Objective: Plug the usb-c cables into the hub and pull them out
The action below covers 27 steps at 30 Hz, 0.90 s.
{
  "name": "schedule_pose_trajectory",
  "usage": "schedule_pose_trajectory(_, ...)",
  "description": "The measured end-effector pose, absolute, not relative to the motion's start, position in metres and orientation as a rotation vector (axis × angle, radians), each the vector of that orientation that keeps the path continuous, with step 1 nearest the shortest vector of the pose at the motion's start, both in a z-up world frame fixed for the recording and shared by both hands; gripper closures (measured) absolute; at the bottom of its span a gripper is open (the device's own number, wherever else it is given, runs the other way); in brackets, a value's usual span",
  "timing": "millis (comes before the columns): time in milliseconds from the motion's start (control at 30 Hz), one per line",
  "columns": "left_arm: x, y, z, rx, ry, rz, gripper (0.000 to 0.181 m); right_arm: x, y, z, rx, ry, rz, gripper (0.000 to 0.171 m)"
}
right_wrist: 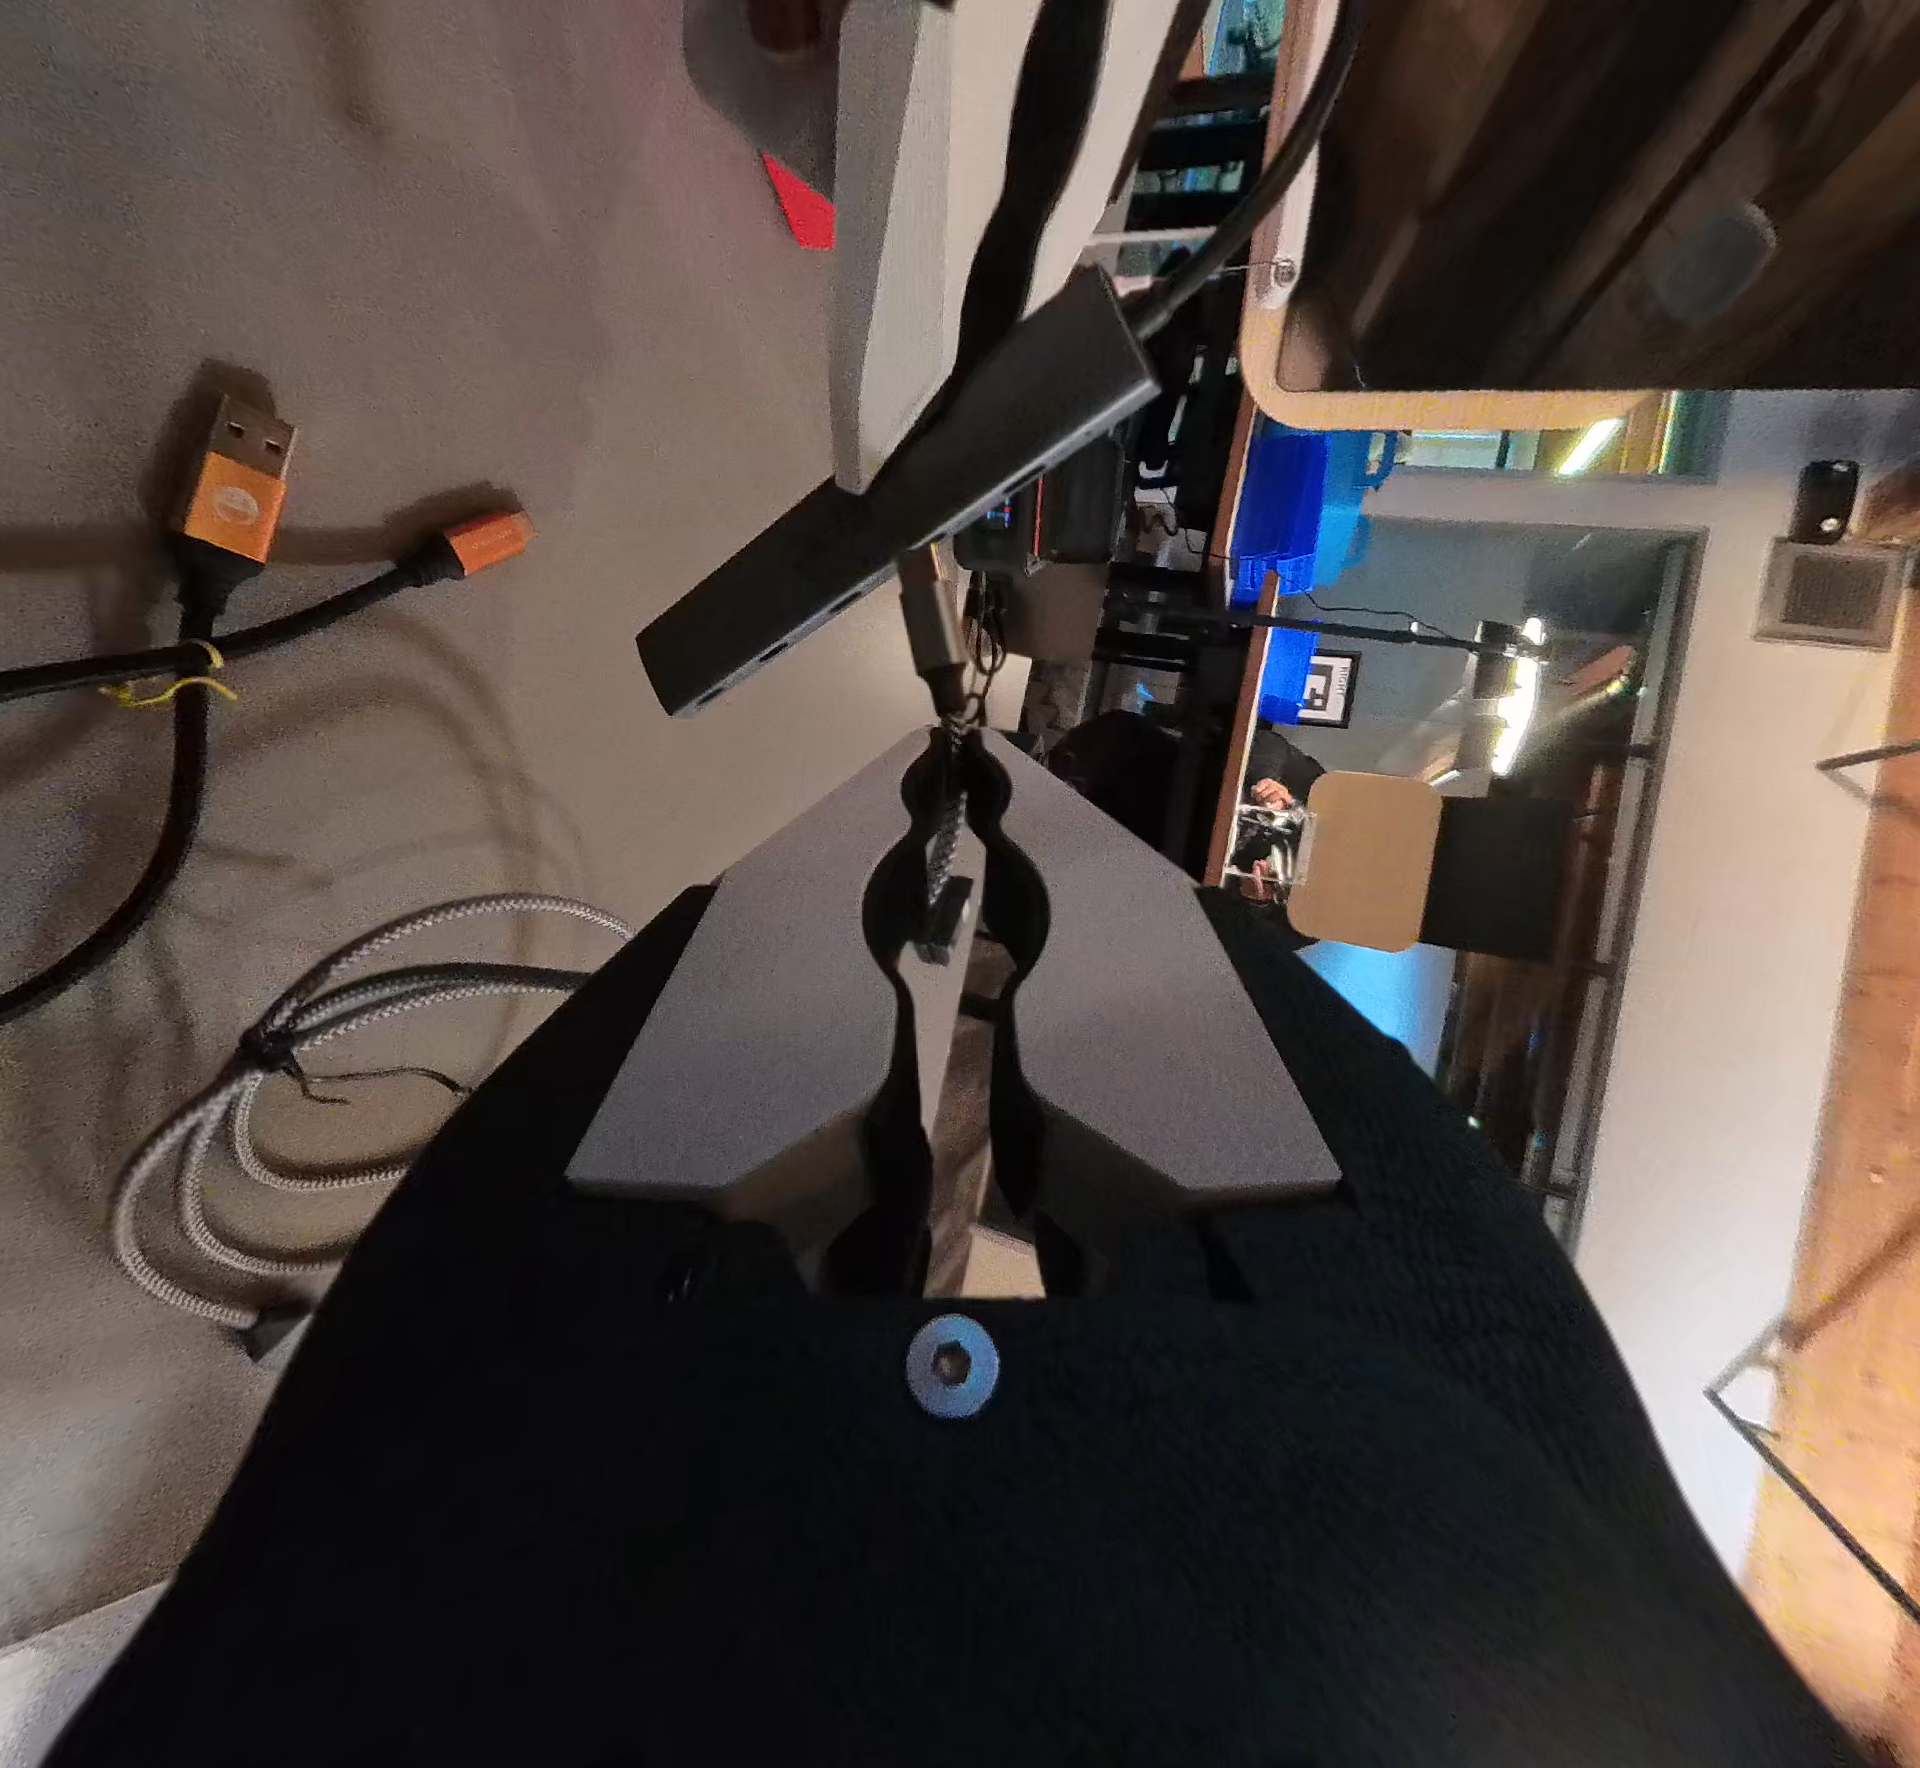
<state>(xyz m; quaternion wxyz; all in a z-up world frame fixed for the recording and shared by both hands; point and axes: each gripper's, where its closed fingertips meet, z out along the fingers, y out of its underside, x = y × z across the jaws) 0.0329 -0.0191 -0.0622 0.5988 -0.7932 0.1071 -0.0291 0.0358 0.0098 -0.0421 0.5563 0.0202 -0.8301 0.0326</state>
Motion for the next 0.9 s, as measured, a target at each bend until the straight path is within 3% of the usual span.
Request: schedule_pose_trajectory(900,0.032,-0.014,-0.074,-1.913,0.225,-0.065,0.174,0.03,0.006,-0.049,0.18,-1.927,-0.15,0.169)
